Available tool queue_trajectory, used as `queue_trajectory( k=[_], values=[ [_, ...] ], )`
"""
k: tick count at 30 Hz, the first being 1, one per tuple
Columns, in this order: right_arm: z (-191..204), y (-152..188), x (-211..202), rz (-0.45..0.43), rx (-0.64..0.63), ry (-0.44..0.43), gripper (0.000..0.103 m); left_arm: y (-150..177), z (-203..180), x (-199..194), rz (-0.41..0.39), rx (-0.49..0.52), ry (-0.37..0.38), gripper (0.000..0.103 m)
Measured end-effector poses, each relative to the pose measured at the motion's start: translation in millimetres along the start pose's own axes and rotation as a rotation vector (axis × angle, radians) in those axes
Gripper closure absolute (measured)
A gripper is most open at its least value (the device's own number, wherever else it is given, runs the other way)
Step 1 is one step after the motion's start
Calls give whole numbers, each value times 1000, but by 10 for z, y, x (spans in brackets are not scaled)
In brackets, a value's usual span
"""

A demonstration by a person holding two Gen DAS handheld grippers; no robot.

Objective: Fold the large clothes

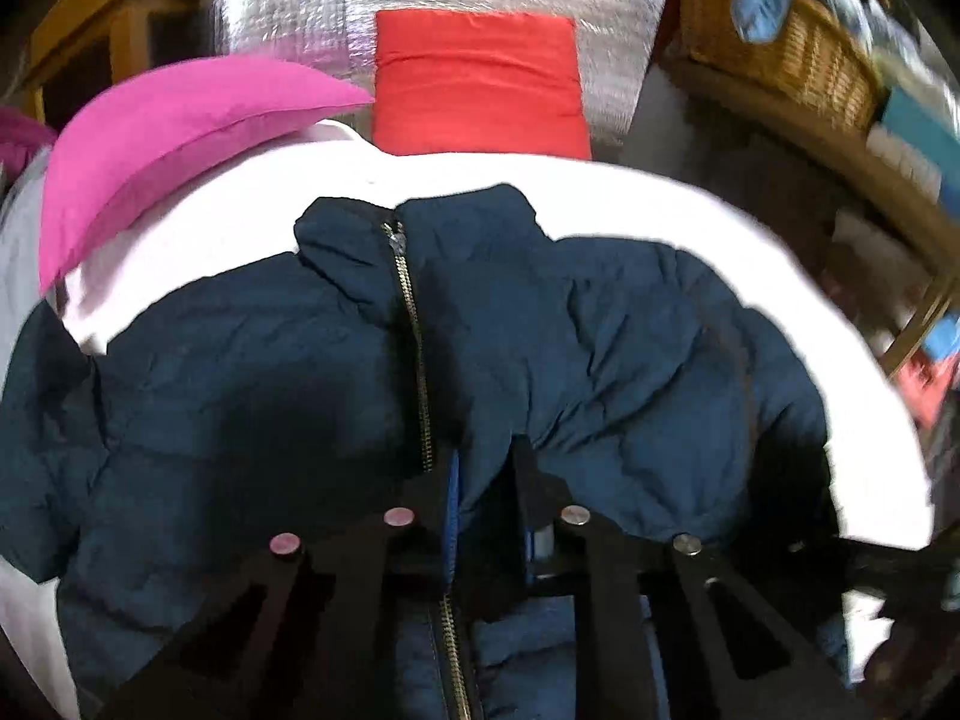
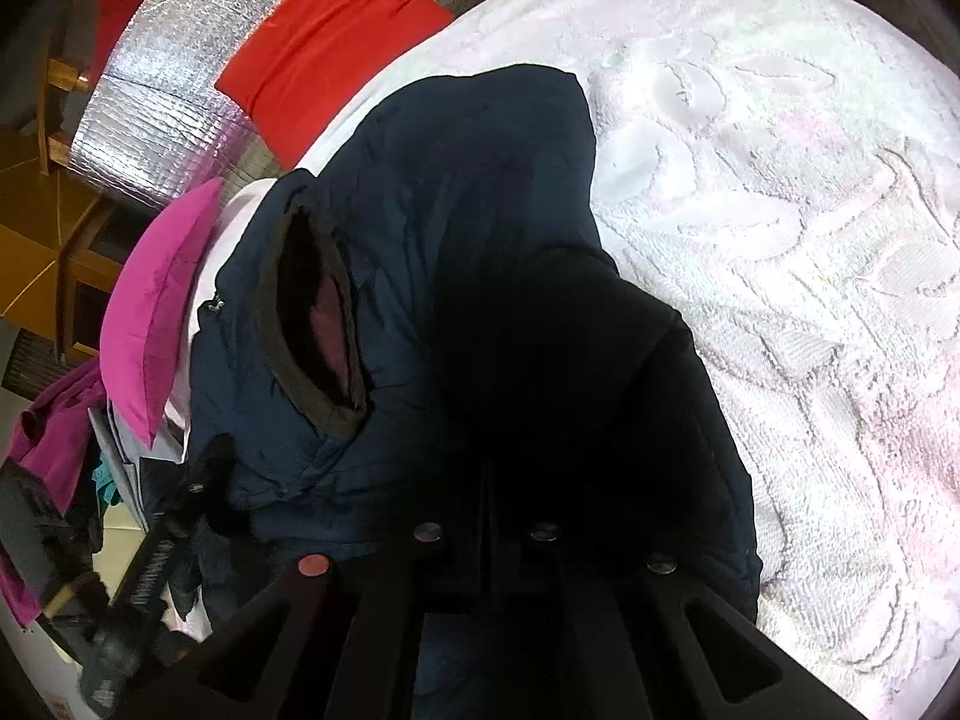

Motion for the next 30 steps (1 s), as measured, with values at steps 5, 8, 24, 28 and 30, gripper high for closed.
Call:
queue_trajectory(
  k=[5,8,24,28,30],
  values=[
    [43,16,33,-15,-9,19,102,-100,116,-204,-5,-87,59,89],
    [51,8,62,-15,-2,17,102,-99,198,-255,39,-177,150,89],
    [-5,34,-40,-13,-1,43,102,-172,595,-521,-52,-113,-18,26],
    [-39,19,-55,6,33,28,102,-138,60,-500,-71,47,43,17],
    [-39,20,-60,9,26,30,102,-45,-100,-426,-53,119,21,17]
  ],
)
Point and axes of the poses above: each gripper's, at about its wrist camera, not at the fingertips, and x roughly the way its jaws point, z to its left, y to its underside, the point moved 9 cm from there along x, roughly the way its jaws point, and after that the axes turned 14 degrees about -z, right-handed, at the moved point
